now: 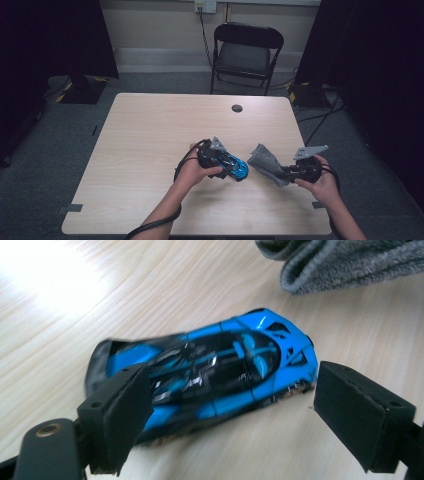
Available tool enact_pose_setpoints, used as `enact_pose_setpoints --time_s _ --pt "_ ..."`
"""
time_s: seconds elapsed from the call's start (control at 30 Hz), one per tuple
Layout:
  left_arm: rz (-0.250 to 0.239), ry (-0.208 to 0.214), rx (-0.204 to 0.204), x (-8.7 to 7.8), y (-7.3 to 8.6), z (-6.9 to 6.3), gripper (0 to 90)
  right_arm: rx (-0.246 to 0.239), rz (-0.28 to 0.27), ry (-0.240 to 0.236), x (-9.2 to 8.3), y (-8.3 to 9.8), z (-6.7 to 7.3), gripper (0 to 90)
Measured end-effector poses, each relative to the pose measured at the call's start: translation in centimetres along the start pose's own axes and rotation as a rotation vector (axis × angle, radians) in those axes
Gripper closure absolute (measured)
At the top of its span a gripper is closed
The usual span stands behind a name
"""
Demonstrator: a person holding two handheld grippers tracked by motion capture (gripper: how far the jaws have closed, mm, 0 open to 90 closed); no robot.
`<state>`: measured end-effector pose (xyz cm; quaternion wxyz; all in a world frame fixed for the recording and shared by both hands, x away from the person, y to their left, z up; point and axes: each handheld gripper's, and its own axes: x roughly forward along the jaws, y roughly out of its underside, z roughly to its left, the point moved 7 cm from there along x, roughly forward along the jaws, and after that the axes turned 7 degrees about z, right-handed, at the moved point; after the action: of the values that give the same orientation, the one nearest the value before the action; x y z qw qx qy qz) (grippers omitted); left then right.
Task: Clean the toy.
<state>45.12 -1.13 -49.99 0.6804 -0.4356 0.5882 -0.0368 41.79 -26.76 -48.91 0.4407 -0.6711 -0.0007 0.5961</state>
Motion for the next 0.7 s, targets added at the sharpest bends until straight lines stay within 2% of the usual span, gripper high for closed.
enact_pose_setpoints --time_s 0.37,0.47,0.7 --pt "0.019 -0.034 -0.042 -3.2 3.8 1.5 15.1 -0.059 -0.008 -0.032 0.8 -3.9 1.2 74.2" --pt "0.017 -0.031 -0.062 -4.1 4.8 1.8 15.1 -0.083 -0.018 -0.049 1.2 -5.1 1.6 73.9" --pt "0.007 -0.055 -0.093 -5.7 6.9 2.7 15.1 -0.129 -0.011 -0.087 3.1 -7.8 3.2 73.5"
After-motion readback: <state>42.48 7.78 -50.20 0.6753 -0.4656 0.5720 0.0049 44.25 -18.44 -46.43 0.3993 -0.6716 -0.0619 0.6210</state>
